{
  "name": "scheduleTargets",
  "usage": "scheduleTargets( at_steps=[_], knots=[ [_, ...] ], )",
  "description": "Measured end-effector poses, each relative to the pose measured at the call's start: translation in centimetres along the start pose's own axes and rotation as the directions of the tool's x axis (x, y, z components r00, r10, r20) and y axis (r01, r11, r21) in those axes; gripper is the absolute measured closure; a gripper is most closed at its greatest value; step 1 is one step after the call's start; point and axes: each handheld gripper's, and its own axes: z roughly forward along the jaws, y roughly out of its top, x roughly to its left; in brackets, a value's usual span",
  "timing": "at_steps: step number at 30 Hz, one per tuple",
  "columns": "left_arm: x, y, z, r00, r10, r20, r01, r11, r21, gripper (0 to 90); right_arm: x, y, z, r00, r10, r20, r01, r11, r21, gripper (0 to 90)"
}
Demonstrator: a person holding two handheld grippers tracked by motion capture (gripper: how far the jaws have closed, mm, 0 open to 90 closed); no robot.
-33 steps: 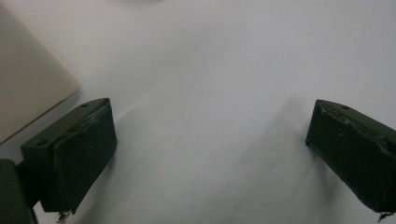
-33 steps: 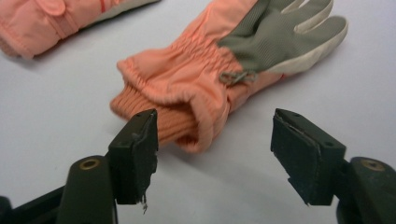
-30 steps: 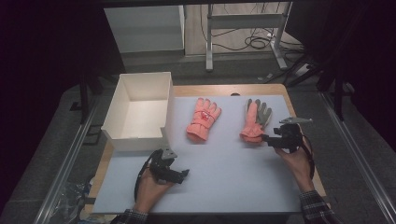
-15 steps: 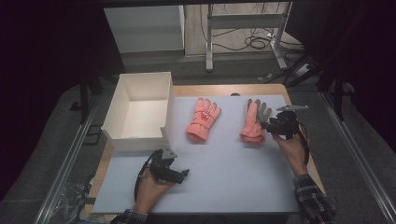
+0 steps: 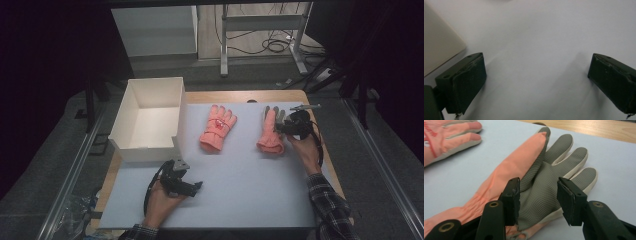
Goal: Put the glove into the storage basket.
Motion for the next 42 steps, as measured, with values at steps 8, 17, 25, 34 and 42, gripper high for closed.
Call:
scheduleTargets(
  at_steps=[8, 17, 25, 34, 42],
  knots=[
    [0.0, 0.0, 0.0, 1.0, 0.0, 0.0, 0.0, 1.0, 0.0, 1.5, -0.2, -0.5, 2.0, 1.0, 0.006, -0.003, -0.006, 0.999, 0.048, 62.4],
    [0.0, 0.0, 0.0, 1.0, 0.0, 0.0, 0.0, 1.0, 0.0, 1.6, -0.6, -1.1, 1.7, 0.9986, 0.045, -0.028, -0.044, 0.999, 0.02, 85.8],
    [0.0, 0.0, 0.0, 1.0, 0.0, 0.0, 0.0, 1.0, 0.0, 1.6, -0.2, -1.0, 0.7, 0.9944, 0.09, -0.055, -0.09, 0.996, -0.011, 87.0],
    [0.0, 0.0, 0.0, 1.0, 0.0, 0.0, 0.0, 1.0, 0.0, 1.6, 0.4, -0.9, -0.6, 0.9888, 0.105, -0.106, -0.109, 0.993, -0.033, 87.1],
    [0.0, 0.0, 0.0, 1.0, -0.004, -0.001, 0.004, 1.0, -0.004, 1.6, 1.7, -0.9, -2.1, 0.9792, 0.116, -0.166, -0.125, 0.991, -0.045, 87.1]
  ],
)
